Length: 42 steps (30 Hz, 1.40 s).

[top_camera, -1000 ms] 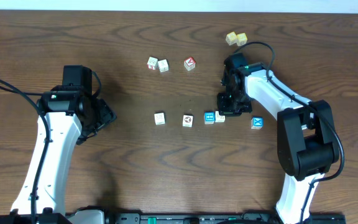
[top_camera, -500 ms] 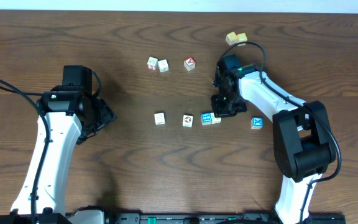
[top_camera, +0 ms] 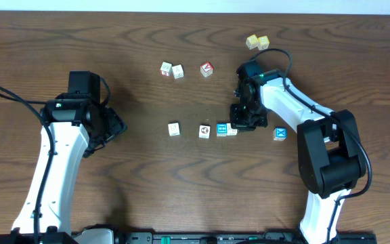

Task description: Lift 5 blocks

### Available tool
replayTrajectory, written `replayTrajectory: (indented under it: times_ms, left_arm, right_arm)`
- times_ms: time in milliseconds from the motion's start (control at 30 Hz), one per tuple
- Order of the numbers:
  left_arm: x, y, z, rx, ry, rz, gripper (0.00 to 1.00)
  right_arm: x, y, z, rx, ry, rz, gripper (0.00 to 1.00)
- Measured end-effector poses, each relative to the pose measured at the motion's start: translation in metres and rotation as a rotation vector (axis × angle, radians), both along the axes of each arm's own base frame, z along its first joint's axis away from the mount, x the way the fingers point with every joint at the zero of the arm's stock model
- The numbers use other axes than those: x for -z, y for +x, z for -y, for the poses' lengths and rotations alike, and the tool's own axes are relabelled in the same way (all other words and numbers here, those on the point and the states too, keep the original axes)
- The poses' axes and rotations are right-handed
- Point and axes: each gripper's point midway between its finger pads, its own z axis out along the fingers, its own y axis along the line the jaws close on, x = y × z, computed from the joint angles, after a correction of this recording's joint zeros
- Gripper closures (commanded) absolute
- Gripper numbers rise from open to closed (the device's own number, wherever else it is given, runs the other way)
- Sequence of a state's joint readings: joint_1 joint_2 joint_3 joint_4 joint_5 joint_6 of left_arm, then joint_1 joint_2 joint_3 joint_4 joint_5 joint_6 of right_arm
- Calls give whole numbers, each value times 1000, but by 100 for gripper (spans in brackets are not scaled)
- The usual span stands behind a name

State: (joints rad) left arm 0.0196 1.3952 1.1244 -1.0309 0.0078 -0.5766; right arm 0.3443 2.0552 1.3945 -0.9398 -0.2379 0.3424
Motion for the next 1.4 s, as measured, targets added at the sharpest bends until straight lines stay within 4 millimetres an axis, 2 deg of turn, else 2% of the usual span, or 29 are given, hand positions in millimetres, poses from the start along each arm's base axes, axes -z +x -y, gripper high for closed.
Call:
replayTrajectory:
  times_ms: [367, 500, 600, 700, 733, 767, 800, 833, 867, 933, 1000, 1133, 1300, 1400]
  left_arm:
    - [0, 0, 0, 0, 0, 0, 23]
    - [0, 0, 0, 0, 0, 0, 23]
    - [0, 0, 0, 0, 0, 0, 23]
    - [0, 0, 0, 0, 0, 0, 23]
    - [0, 0, 0, 0, 0, 0, 23]
    - [0, 0, 0, 0, 0, 0, 23]
    - [0, 0, 0, 0, 0, 0, 23]
    - [0, 0, 0, 0, 0, 0, 23]
    - [0, 0, 0, 0, 0, 0, 23]
    - [0, 0, 0, 0, 0, 0, 23]
    - [0, 0, 0, 0, 0, 0, 23]
    - [0, 0, 0, 0, 0, 0, 23]
    - [0, 0, 0, 0, 0, 0, 23]
    - [0, 0, 0, 0, 0, 0, 23]
  right_arm:
    - [-1, -6, -1, 37, 3, -35, 99]
    - [-5, -15, 4, 41, -22, -78, 99]
    - [-20, -11, 11, 47, -54, -86, 99]
    - [-44, 4, 24, 60, -85, -66, 99]
    - [-53, 10, 30, 66, -96, -55, 97]
    - [-62, 14, 37, 73, -111, -49, 91]
    - [-71, 18, 47, 82, -132, -45, 67]
    - [-83, 22, 63, 100, -167, -39, 51]
    - [-90, 23, 75, 110, -192, -45, 39]
    - [-95, 16, 95, 122, -232, -81, 27]
    - [-96, 9, 112, 130, -257, -114, 21]
    - [-89, 3, 134, 140, -278, -147, 20]
    - [-63, -3, 135, 124, -272, -160, 22]
    - [-49, -4, 129, 105, -237, -154, 27]
